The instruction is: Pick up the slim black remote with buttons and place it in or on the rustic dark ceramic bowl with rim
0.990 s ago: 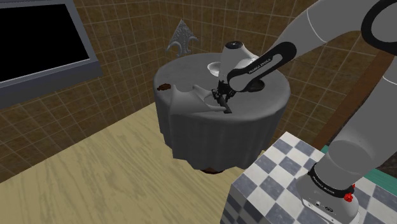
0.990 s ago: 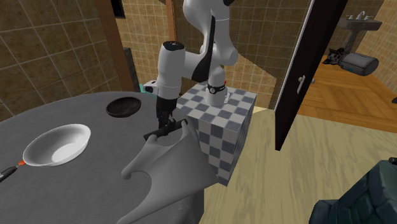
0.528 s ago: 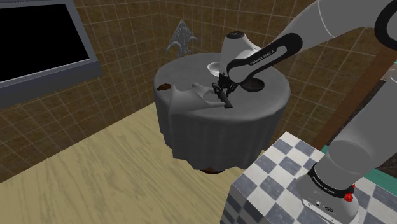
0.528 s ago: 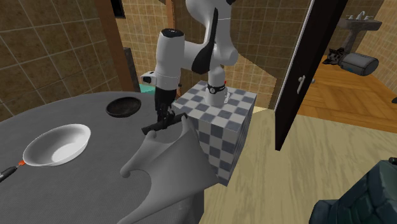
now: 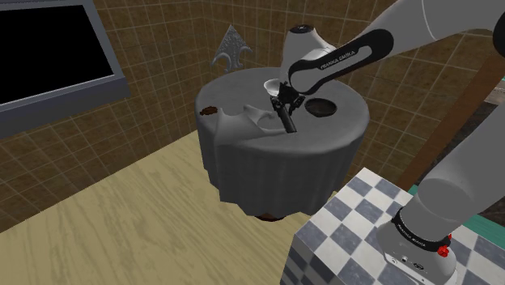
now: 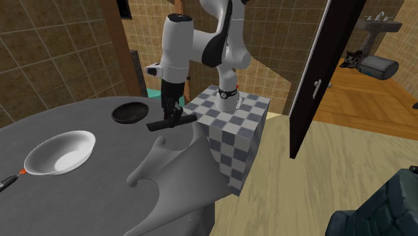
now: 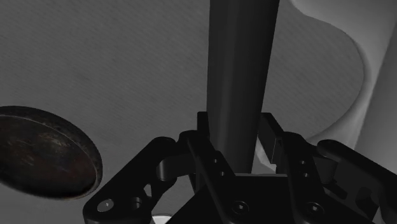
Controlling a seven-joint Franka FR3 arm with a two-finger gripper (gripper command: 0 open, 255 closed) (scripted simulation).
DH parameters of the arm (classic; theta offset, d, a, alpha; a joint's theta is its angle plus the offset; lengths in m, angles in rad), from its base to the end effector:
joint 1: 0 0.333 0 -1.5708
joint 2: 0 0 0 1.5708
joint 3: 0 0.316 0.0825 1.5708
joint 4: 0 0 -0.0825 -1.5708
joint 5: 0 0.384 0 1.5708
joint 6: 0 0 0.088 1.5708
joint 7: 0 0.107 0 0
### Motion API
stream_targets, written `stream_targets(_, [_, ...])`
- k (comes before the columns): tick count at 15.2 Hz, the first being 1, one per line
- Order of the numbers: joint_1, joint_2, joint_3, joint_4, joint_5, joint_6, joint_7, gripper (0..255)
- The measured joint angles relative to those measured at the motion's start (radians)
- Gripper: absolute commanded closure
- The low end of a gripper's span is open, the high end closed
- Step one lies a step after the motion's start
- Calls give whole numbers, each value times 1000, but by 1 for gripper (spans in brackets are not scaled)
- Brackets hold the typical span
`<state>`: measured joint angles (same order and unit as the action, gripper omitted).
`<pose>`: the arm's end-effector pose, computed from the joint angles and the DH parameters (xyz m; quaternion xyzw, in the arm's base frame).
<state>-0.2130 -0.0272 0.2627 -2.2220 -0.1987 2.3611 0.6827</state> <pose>0.5379 0.0247 0.4025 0.9623 -0.2471 0.1048 0.0443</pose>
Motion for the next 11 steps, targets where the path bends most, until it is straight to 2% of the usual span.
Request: stream_targets(11, [-3, -61, -9, 77, 44, -130, -57, 255])
